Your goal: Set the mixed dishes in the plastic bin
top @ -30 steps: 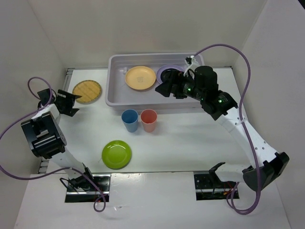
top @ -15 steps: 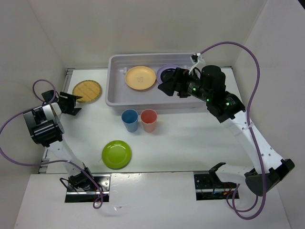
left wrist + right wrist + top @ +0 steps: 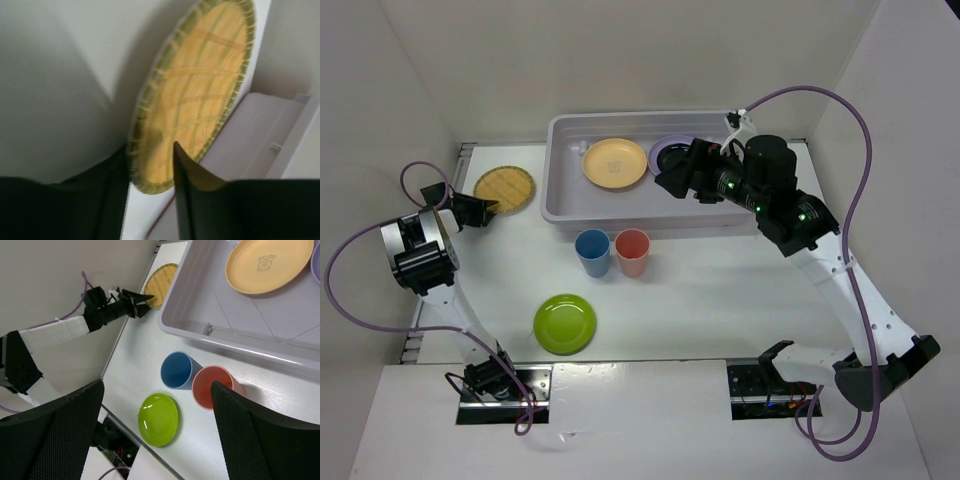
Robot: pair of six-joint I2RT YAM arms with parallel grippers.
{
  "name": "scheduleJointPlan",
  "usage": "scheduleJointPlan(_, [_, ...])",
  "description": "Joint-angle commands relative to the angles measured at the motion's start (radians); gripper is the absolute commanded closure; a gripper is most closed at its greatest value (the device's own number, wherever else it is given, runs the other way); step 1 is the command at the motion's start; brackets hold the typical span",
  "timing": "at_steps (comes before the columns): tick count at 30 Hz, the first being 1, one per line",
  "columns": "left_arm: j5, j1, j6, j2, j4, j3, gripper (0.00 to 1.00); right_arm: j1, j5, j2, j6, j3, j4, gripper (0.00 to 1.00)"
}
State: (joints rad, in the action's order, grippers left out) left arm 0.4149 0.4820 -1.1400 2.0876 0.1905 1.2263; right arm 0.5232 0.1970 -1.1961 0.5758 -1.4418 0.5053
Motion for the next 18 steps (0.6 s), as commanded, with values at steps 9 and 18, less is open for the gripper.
scheduleJointPlan(9, [-0.152, -0.028, -0.018, -0.171, -0.028, -0.022, 1.0, 0.003, -0.047, 0.088, 0.001, -0.014, 0.025, 0.09])
scheduleJointPlan(18, [-0.089, -0.017, -0.006, -0.471, -0.117, 0.078, 1.0, -0.006, -0.037, 0.132, 0.01, 0.073, 0.024, 0.09])
